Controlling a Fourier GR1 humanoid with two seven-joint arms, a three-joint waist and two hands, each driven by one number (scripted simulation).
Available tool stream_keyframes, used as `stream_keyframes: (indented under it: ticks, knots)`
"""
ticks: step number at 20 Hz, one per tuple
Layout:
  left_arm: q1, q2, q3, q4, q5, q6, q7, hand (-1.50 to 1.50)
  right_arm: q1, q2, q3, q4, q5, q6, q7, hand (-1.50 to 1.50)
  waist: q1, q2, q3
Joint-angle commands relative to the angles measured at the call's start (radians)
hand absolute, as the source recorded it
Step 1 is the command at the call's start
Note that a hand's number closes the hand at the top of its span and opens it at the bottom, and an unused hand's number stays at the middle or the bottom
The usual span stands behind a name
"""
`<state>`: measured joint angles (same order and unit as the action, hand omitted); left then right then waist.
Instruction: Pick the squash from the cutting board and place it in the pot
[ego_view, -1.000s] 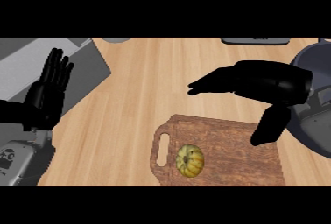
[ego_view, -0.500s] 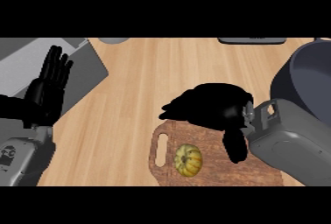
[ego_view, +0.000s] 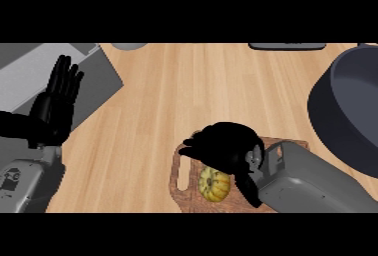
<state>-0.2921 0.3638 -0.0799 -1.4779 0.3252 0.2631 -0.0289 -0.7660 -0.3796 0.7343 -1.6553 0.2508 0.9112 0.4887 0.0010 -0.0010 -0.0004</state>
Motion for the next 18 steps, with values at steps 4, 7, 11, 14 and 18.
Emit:
stream_keyframes:
  ticks: [4, 7, 11, 14, 18]
  knots:
    - [0.038, 0.006, 0.031, -0.102, -0.016, -0.012, 0.075, 0.0, 0.118, -0.043, 0.007, -0.029, 0.159, 0.026, -0.128, -1.5, 0.005, 0.0, 0.001]
    - [0.06, -0.029, 0.038, -0.084, -0.033, -0.03, 0.041, 0.0, 0.153, 0.015, -0.031, -0.087, 0.172, 0.062, -0.095, -1.5, 0.001, 0.0, 0.0]
    - [0.05, -0.081, 0.035, 0.003, -0.059, -0.058, -0.054, 0.0, 0.143, 0.064, -0.018, -0.01, 0.266, 0.017, -0.175, -1.5, 0.001, 0.002, 0.0]
    - [-0.022, -0.043, 0.068, -0.041, -0.068, -0.041, 0.083, 0.0, 0.174, 0.103, -0.017, -0.046, 0.313, 0.061, -0.119, -1.5, 0.0, 0.0, 0.0]
    - [0.067, -0.059, 0.055, -0.082, -0.074, -0.062, 0.046, 0.0, 0.191, 0.111, 0.061, 0.043, 0.45, -0.038, -0.136, -1.5, 0.006, 0.001, 0.001]
